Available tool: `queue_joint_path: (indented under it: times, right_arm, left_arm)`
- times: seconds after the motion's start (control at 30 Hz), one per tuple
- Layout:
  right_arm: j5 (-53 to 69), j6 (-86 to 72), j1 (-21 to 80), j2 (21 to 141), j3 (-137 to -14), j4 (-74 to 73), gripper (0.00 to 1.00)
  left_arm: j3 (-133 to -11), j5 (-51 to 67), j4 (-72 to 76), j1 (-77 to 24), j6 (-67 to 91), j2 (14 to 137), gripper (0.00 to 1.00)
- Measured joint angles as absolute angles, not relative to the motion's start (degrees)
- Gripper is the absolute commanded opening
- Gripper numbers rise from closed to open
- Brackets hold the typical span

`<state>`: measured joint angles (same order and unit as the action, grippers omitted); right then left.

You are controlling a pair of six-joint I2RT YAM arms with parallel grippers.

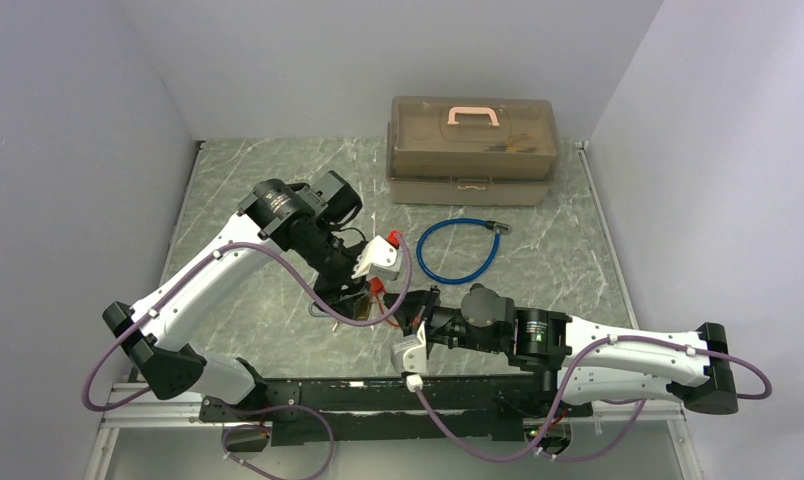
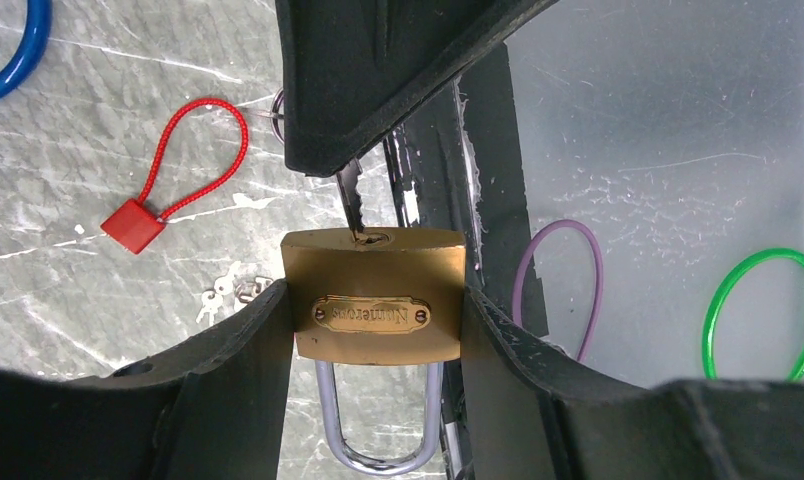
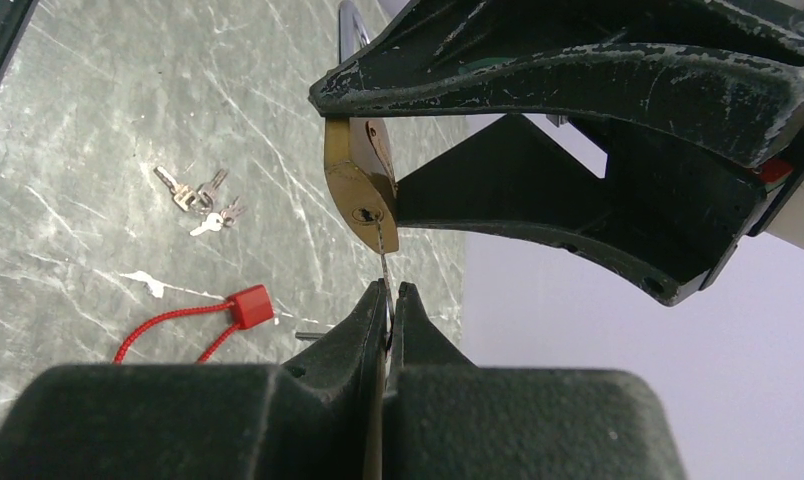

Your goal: Unlock with the key

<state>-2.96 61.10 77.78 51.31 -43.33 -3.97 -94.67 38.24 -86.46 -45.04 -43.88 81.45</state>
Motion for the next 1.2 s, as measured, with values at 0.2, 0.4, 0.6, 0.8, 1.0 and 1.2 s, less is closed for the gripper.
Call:
queue_joint_path:
  times: [0.2,0.4,0.6,0.8,1.0,1.2]
  right_arm:
    - [-3.16,61.10,77.78,51.18,-42.78,-3.29,0.00]
    - [-3.14,61.08,77.78,51.07,-42.46,-2.90,0.00]
    - [-3.16,61.06,77.78,50.98,-42.35,-2.39,0.00]
    - [-3.75,61.04,77.78,50.98,-41.89,-0.78,0.00]
    - [-4.03,60.86,77.84,51.03,-41.36,0.40,0.00]
    - [-4.32,60.86,77.97,51.66,-41.28,1.48,0.00]
  left_arm:
    - [-94.91,38.06,-86.46,-45.06,-43.79,81.25,0.00]
    - [-95.02,38.00,-86.43,-45.06,-43.72,81.10,0.00]
    - [-95.26,38.00,-86.43,-45.06,-43.57,81.10,0.00]
    - [-96.16,37.41,-86.50,-45.04,-42.57,81.08,0.00]
    - [-96.25,37.08,-86.46,-44.99,-41.85,81.03,0.00]
    - [-96.25,35.90,-86.19,-44.97,-39.68,80.49,0.00]
